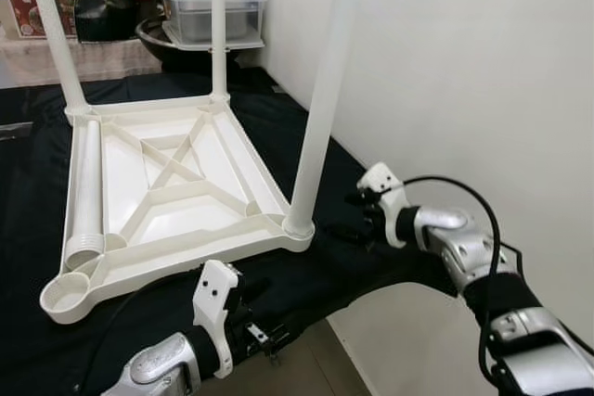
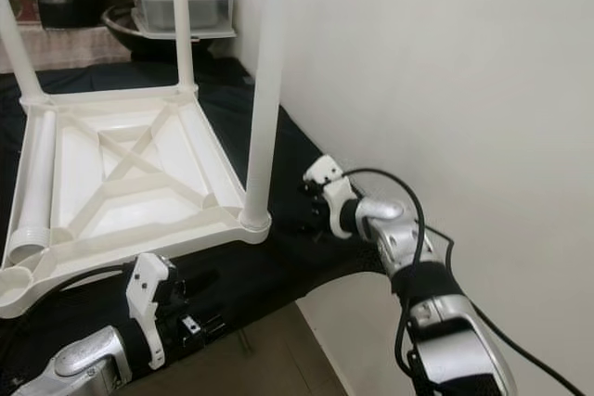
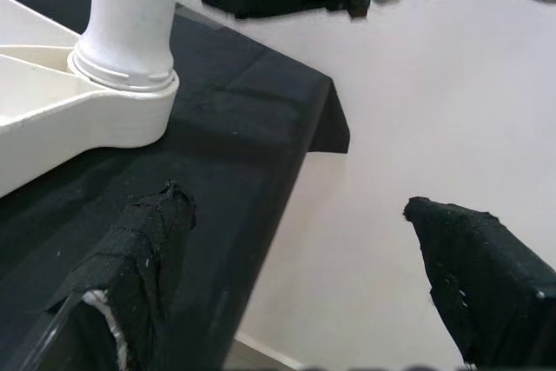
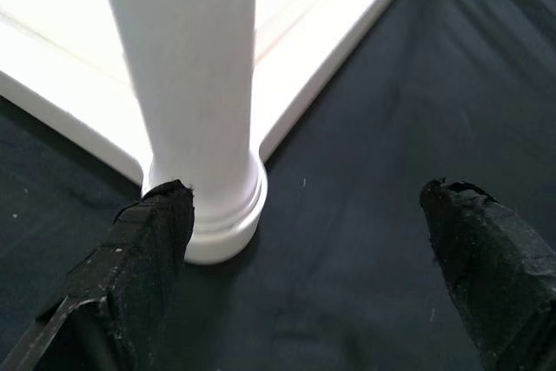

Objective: Building children table

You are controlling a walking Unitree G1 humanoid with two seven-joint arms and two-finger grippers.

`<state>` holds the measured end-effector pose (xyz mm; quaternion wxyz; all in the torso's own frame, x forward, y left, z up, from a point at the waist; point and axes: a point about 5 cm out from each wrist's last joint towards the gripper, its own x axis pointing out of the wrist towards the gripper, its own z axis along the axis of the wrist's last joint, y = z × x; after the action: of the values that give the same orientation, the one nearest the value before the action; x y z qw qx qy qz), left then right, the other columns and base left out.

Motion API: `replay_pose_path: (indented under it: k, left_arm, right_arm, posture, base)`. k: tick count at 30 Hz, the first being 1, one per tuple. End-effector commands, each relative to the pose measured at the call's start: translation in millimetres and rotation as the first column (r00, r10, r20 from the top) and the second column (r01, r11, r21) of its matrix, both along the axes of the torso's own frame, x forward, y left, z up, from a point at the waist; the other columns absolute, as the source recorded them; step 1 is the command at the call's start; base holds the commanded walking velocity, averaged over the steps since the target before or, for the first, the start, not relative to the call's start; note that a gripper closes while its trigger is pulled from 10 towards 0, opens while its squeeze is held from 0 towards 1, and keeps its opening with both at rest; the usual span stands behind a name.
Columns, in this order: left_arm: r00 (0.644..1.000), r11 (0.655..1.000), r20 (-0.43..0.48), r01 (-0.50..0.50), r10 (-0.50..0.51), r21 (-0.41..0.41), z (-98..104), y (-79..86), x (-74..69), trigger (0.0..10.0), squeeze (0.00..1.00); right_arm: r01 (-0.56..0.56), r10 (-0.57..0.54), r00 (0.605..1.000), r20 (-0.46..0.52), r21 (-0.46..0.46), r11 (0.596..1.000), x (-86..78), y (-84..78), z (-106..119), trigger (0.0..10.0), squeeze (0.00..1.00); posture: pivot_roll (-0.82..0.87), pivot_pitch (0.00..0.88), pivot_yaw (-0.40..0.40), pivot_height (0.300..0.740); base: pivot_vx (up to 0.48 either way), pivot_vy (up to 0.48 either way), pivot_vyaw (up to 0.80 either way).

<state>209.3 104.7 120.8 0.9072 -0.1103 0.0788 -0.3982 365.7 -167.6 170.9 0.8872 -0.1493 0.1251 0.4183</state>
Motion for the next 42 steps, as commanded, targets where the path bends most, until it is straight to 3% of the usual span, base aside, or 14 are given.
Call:
replay_pose_path:
  k: [1,2,4,10,22,34,35,36,37,41,42]
  left_arm:
    - [1.0,1.0,0.001,-0.001,0.001,0.004,-1,-1.7,0.2,10.0,0.0]
    - [1.0,1.0,0.001,-0.001,0.001,0.004,-1,-1.7,0.2,10.0,0.0]
    - [1.0,1.0,0.001,-0.004,0.004,0.0,-1,-2.0,0.4,10.0,0.0]
    - [1.0,1.0,0.002,0.003,-0.003,-0.002,-1,-3.0,1.8,10.0,0.0]
    - [1.0,1.0,0.004,0.009,-0.009,-0.002,-1,-3.2,4.7,10.0,0.0]
    - [1.0,1.0,0.004,0.01,-0.01,0.002,-2,-2.3,6.0,10.0,0.0]
    - [1.0,1.0,0.003,0.01,-0.01,0.002,-2,-1.7,5.6,10.0,0.0]
    - [1.0,1.0,0.003,0.01,-0.01,0.002,-2,-1.7,5.6,10.0,0.0]
    - [1.0,1.0,0.002,0.01,-0.01,0.002,-2,-1.4,5.2,10.0,0.0]
    - [1.0,1.0,0.001,0.011,-0.011,0.001,-3,-1.2,4.9,10.0,0.0]
    - [1.0,1.0,0.001,0.011,-0.011,0.001,-3,-1.0,4.6,10.0,0.0]
  right_arm:
    - [-0.009,0.008,1.0,0.02,0.014,1.0,1.6,-4.8,5,10.0,0.0]
    - [-0.009,0.008,1.0,0.02,0.014,1.0,1.6,-4.8,5,10.0,0.0]
    - [-0.113,0.109,0.992,0.07,0.051,0.992,-1.3,-2.1,18,10.0,0.0]
    - [-0.155,0.154,0.982,0.106,0.006,0.988,0.4,1.1,18,10.0,0.0]
    - [-0.206,0.199,0.971,0.131,0.042,0.978,7.3,14.4,25,10.0,0.0]
    - [-0.183,0.147,0.97,0.193,0.183,0.966,20.5,60.9,37,10.0,0.0]
    - [-0.148,0.109,0.979,0.173,0.234,0.961,22.6,63.8,37,2.4,0.0]
    - [-0.148,0.109,0.979,0.173,0.234,0.961,22.6,63.8,37,2.4,0.0]
    - [-0.113,0.073,0.985,0.155,0.267,0.957,24.6,64.8,36,0.0,0.0]
    - [-0.027,-0.003,0.993,0.116,0.261,0.965,27.7,61.4,28,0.0,0.0]
    - [0.07,-0.089,0.993,0.075,0.224,0.972,30.6,56.0,20,0.0,0.0]
  posture:
    - [0.02,0.0,-0.138,0.74]
    - [0.02,0.0,-0.138,0.74]
    - [0.01,0.0,-0.139,0.74]
    - [0.01,0.0,-0.133,0.74]
    - [0.01,0.0,-0.132,0.74]
    - [0.03,0.0,-0.14,0.74]
    - [0.03,0.0,-0.139,0.74]
    - [0.03,0.0,-0.139,0.74]
    - [0.03,0.0,-0.138,0.74]
    - [0.03,0.0,-0.138,0.74]
    - [0.03,0.0,-0.136,0.74]
  base:
    - [0.0,0.0,0.0]
    - [0.0,0.0,0.0]
    - [0.0,0.0,0.0]
    - [0.0,0.0,0.0]
    - [0.0,0.0,0.0]
    - [0.0,0.0,0.0]
    - [0.0,0.0,0.0]
    - [0.0,0.0,0.0]
    - [0.0,0.0,0.0]
    - [0.0,0.0,0.0]
    - [0.0,0.0,0.0]
